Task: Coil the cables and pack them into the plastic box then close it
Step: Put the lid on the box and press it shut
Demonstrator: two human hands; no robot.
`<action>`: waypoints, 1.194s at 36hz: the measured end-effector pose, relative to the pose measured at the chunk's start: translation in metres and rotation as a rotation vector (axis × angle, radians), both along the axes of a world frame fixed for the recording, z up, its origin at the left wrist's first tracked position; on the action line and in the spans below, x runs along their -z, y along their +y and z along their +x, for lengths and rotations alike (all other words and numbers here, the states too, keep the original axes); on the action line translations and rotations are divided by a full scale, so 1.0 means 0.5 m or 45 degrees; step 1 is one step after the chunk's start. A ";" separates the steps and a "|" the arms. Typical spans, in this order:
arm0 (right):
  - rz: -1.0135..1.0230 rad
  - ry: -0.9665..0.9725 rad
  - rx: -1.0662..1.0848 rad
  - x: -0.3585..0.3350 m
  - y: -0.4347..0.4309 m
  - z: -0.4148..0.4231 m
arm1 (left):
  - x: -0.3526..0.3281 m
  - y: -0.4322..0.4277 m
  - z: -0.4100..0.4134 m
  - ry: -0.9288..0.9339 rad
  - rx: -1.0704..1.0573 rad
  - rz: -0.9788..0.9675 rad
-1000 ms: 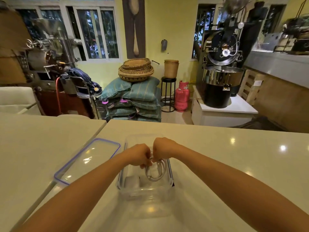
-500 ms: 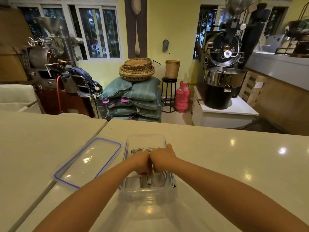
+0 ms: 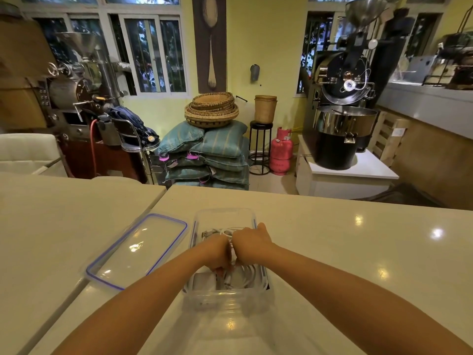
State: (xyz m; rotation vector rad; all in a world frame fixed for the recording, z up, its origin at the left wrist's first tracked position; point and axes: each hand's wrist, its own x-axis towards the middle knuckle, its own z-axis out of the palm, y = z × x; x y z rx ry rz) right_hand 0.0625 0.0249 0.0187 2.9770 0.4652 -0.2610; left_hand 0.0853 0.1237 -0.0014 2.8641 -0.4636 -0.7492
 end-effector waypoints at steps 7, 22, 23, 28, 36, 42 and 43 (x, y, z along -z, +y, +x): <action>0.023 0.002 -0.013 -0.008 0.000 -0.002 | -0.017 0.006 -0.005 0.102 -0.123 -0.137; 0.517 -0.064 -0.008 -0.108 0.107 0.039 | -0.118 0.190 0.025 -0.599 -0.447 -0.474; 0.564 -0.050 -0.022 -0.106 0.127 0.043 | -0.113 0.214 0.027 -0.633 -0.504 -0.440; 0.647 0.028 -0.065 -0.087 0.222 0.051 | -0.069 0.324 0.024 -0.683 -0.634 -0.119; 0.405 0.253 -0.072 -0.038 0.302 0.053 | -0.001 0.420 0.004 -0.548 -0.643 0.260; 0.418 0.273 -0.020 0.001 0.311 0.048 | 0.023 0.444 0.005 -0.494 -0.683 0.337; 0.418 0.275 -0.011 0.007 0.313 0.050 | 0.027 0.446 0.006 -0.476 -0.685 0.345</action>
